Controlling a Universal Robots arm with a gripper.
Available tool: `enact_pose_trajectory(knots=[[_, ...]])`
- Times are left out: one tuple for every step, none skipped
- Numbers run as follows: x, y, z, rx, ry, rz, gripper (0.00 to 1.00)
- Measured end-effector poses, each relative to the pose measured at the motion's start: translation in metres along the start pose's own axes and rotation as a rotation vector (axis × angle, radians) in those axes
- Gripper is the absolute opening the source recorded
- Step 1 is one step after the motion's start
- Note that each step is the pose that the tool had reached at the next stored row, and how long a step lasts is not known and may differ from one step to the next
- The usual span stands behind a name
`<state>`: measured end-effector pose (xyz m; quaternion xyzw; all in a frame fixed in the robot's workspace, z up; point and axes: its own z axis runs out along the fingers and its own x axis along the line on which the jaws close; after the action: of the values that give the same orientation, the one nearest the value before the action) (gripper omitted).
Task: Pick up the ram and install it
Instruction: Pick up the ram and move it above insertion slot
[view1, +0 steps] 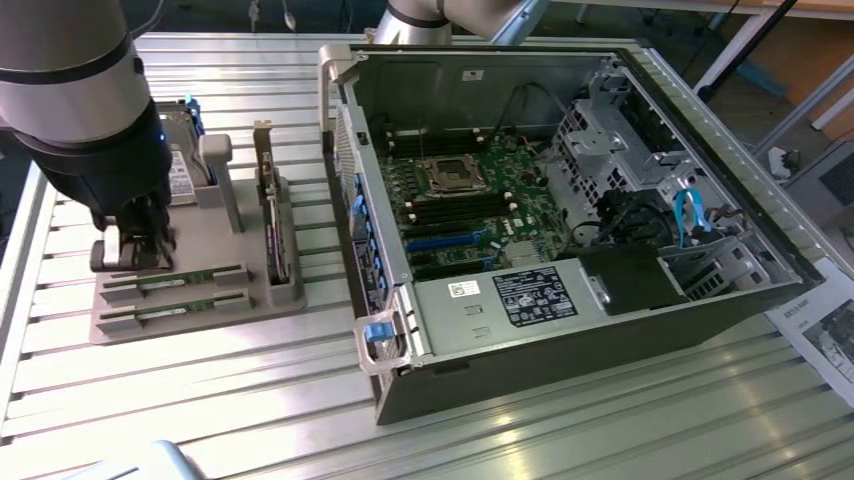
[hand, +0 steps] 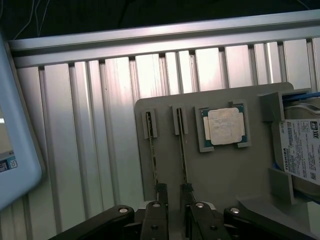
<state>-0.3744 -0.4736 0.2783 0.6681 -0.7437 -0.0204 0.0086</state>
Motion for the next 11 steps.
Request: enact_pose_trajectory(knots=[[0.0, -0.0001, 0.0012, 0.0, 0.0, 0.0, 0.25], [0.0, -0.0001, 0.0026, -0.0001, 0.0001, 0.0, 0.25], [0.0, -0.0002, 0.0042, -0.0001, 0.0002, 0.0, 0.25], [0.0, -0.0003, 0.0058, 0.0, 0.0002, 0.0, 0.25], [0.001, -0.0004, 0.0075, 0.0, 0.0002, 0.0, 0.25], [0.001, -0.0005, 0.0103, 0.0, 0.0002, 0.0, 0.25], [0.001, -0.0007, 0.013, -0.0001, 0.0003, 0.0, 0.25], [0.001, -0.0007, 0.0148, 0.0, 0.0003, 0.0, 0.25], [0.001, -0.0008, 0.0162, 0.0, 0.0003, 0.0, 0.25], [0.002, -0.0009, 0.0178, 0.0, 0.0004, 0.0, 0.25], [0.002, -0.001, 0.0196, 0.0, 0.0003, 0.0, 0.25]])
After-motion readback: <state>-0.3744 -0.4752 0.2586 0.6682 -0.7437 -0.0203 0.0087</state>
